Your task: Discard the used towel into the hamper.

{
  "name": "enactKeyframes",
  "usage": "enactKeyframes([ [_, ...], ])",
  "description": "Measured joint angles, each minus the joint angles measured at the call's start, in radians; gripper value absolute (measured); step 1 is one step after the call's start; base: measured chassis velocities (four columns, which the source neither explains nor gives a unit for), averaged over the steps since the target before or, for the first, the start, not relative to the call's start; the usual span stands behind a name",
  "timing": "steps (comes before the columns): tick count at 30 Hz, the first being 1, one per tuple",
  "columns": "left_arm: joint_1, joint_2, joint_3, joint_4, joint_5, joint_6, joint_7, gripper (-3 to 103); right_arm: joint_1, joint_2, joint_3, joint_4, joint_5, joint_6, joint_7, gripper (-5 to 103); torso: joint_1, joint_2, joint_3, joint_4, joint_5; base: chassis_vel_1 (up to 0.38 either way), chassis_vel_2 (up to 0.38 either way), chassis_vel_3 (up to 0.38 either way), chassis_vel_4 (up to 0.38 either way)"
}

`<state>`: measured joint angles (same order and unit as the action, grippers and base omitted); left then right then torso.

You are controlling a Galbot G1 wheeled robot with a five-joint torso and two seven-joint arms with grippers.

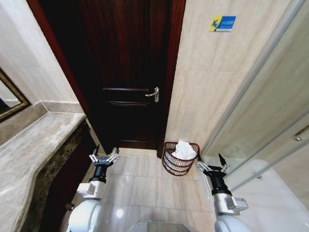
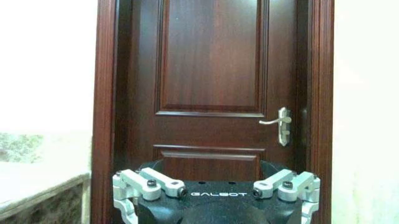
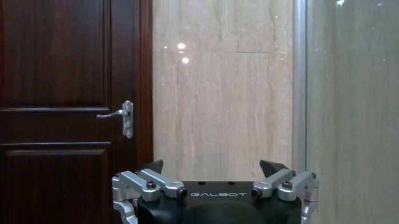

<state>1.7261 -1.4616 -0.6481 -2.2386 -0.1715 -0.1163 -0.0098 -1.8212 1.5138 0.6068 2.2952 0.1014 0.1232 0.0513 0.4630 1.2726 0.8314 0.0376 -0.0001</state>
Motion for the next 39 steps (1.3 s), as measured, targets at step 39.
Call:
enactKeyframes([
  [39, 0.000, 0.000, 0.000, 0.000, 0.000, 0.000, 0.000, 100, 0.000, 0.000, 0.000, 0.000, 0.000, 0.000, 0.000, 100, 0.000, 0.000, 0.000, -0.0002, 0.0001, 0.136, -0.132, -0.133, 0.135],
])
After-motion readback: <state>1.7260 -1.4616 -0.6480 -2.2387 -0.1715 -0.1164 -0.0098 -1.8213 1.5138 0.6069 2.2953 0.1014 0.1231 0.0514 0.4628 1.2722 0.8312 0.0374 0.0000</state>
